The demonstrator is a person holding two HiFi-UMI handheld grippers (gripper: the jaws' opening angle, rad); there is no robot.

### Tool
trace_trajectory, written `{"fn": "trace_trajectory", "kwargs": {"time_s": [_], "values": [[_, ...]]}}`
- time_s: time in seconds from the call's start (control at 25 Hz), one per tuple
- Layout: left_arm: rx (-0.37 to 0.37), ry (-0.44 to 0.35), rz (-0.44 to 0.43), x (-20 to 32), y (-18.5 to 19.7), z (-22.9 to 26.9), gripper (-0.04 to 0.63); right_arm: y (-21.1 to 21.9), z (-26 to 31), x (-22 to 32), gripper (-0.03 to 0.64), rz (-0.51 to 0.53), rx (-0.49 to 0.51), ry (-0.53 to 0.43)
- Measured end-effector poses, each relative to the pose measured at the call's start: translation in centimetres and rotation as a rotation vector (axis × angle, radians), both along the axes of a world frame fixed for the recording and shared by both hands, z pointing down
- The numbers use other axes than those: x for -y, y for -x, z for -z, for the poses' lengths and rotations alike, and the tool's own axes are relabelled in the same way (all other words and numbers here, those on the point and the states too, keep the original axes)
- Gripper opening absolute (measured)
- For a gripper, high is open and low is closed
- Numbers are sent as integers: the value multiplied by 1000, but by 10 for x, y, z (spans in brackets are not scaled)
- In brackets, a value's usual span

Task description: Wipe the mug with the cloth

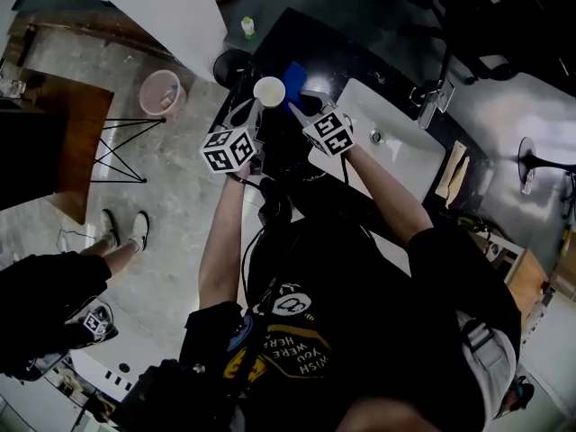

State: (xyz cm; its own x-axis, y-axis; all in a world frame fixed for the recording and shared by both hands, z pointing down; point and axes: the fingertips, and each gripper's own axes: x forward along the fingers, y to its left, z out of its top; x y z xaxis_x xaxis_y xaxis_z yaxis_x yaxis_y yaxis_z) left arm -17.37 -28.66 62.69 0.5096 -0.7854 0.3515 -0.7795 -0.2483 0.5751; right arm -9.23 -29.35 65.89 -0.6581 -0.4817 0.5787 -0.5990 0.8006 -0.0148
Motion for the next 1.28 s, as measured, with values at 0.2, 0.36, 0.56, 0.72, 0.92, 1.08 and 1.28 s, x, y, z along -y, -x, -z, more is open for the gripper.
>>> {"fn": "trace_trajectory", "kwargs": {"time_s": [0.2,0.36,0.56,0.72,0.92,1.08,1.28], "values": [[-75,-4,13,2,-8,2,3,3,15,-36,81,84,36,32],[-50,0,17,3,-9,0,3,-24,21,0,81,-39,23,-56],[-96,0,38,2,-11,2,3,-14,-7,9,81,48,-141,-70],[-112,-4,46,-1,-15,3,3,7,11,-39,81,135,-62,-15],[-127,-4,50,-3,-18,3,3,-1,26,-45,81,111,-38,-38],[-125,4,50,-4,-16,1,3,-26,28,6,81,-33,-55,-95],[-151,8,62,-6,-18,0,3,-5,4,-17,81,61,-81,-10]]}}
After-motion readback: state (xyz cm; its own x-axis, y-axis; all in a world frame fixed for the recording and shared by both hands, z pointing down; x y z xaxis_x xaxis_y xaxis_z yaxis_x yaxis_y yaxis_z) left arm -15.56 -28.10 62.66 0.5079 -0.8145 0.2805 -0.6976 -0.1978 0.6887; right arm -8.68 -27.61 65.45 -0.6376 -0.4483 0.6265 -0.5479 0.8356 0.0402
